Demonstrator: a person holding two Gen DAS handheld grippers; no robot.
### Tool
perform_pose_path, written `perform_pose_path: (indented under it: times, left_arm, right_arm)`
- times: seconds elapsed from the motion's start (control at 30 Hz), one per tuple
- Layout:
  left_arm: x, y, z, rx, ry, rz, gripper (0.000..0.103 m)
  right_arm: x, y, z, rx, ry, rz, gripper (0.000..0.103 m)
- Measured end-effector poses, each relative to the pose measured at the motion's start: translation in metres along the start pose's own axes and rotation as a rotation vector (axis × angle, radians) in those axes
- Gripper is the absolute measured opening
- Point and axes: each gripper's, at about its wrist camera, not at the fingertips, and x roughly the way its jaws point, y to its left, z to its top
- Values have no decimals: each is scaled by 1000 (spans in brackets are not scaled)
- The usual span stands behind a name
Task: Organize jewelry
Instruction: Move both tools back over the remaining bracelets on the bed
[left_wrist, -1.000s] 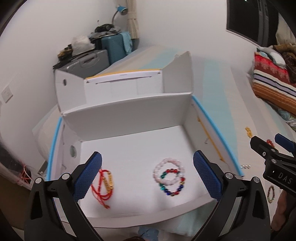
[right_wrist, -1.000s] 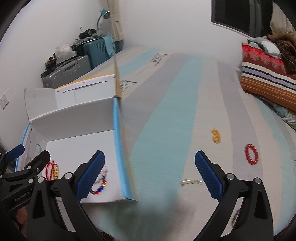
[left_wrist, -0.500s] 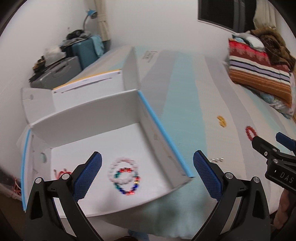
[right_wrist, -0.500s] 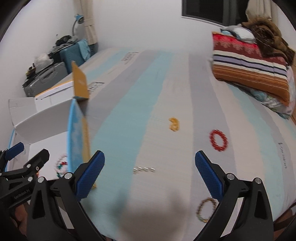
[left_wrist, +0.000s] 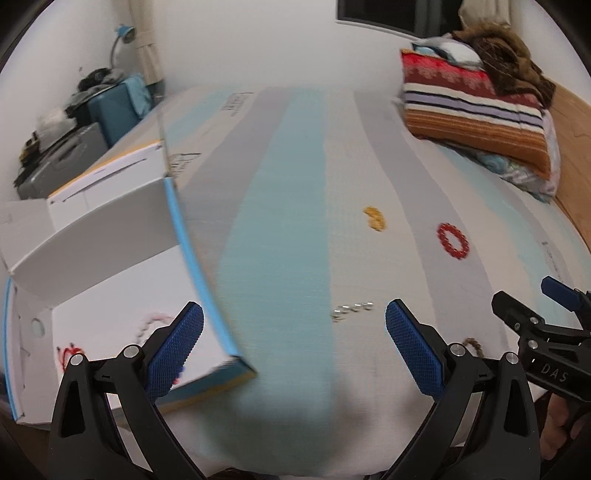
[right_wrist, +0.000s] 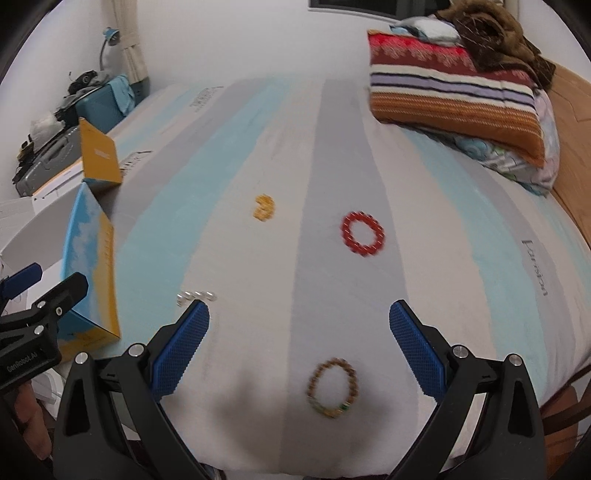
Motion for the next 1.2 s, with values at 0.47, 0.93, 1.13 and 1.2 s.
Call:
perform_pose_path:
  times: [0.47,0.93,1.13,1.2]
  left_arm:
    - [58,-56,-4,72,90,-50,97]
    - [129,-65,-11,69,177,-52,97]
    - [144,-63,-14,66,197,-49,97]
    - [149,-62,-14,63,208,-49,96]
  right_arm:
    - [35,-45,-33,44,113,-10,94]
    - [90,-55,-56,56,250,32,94]
    - [103,-54,-62,53,291,37,88]
    - [105,-52,-63,51,302,41,85]
